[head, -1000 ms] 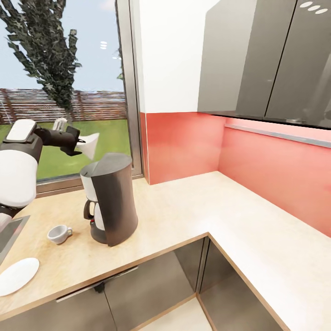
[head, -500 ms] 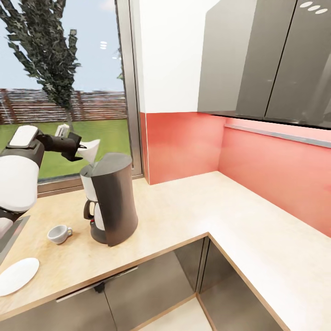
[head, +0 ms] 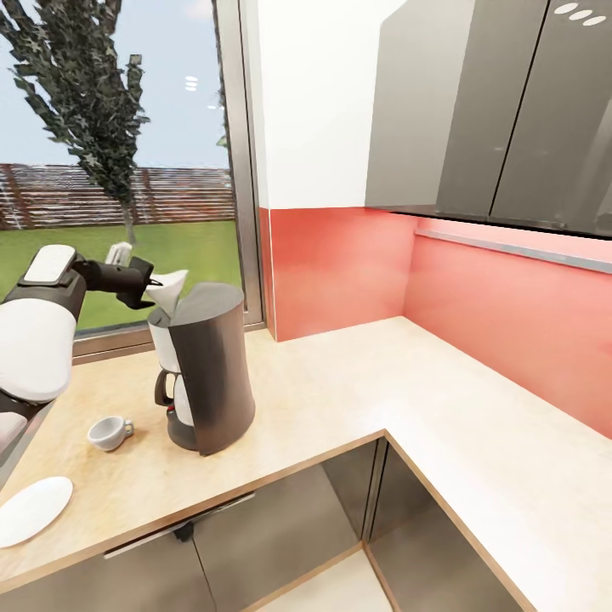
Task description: Set up a coffee station on the kitchen countertop: keep the coffee maker on the countertop, move the bottle of coffee from the kitchen shelf to the counter next to the coffee maker, place a paper coffee filter on top of the coffee maker, put the saucer next to the coffee maker with the coffee cup on the saucer, and place the electric kettle next to the coffee maker.
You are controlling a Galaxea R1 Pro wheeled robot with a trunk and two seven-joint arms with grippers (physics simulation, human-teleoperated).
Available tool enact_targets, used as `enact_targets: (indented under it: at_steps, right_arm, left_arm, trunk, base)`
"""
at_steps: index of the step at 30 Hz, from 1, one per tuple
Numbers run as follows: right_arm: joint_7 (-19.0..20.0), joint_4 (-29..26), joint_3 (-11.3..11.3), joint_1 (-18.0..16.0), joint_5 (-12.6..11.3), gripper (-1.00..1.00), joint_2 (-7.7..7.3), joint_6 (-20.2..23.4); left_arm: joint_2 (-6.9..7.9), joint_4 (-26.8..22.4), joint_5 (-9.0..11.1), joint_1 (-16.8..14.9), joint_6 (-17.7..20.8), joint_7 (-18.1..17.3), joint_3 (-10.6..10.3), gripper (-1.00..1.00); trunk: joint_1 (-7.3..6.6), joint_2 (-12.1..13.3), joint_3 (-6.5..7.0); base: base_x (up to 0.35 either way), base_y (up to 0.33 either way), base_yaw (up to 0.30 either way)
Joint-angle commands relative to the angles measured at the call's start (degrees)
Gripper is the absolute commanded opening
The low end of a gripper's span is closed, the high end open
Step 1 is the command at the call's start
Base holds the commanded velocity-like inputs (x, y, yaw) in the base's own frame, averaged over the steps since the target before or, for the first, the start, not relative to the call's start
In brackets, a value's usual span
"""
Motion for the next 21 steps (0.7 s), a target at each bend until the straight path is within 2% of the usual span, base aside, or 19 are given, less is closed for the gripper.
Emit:
enact_targets:
  at_steps: [1,6,7,21]
  right_arm:
    - [-0.2,0.03,0.01,-0.05,0.06,1.0,0.02,-0.17]
    - [-0.2,0.03,0.01,-0.05,0.06,1.0,0.01,-0.15]
    - [-0.2,0.03,0.01,-0.05,0.06,1.0,0.02,-0.16]
    - [-0.2,0.03,0.01,-0.05,0.06,1.0,0.03,-0.15]
  left_arm:
    - [-0.02,-0.06,0.6,-0.05,0.77,0.58,0.24,-1.0]
    - [-0.02,-0.06,0.63,-0.05,0.98,0.58,0.24,-1.0]
    - [-0.02,-0.06,0.64,-0.05,1.0,0.58,0.24,1.0]
    - [-0.02,-0.06,0.64,-0.05,1.02,0.58,0.26,1.0]
  trunk:
    - [0.04,-0.13,-0.14]
    - [0.04,-0.13,-0.14]
    - [0.04,-0.13,-0.14]
    - [0.04,-0.13,-0.14]
  base:
    - [0.0,0.0,0.0]
    - [0.0,0.0,0.0]
    - [0.0,0.0,0.0]
    - [0.0,0.0,0.0]
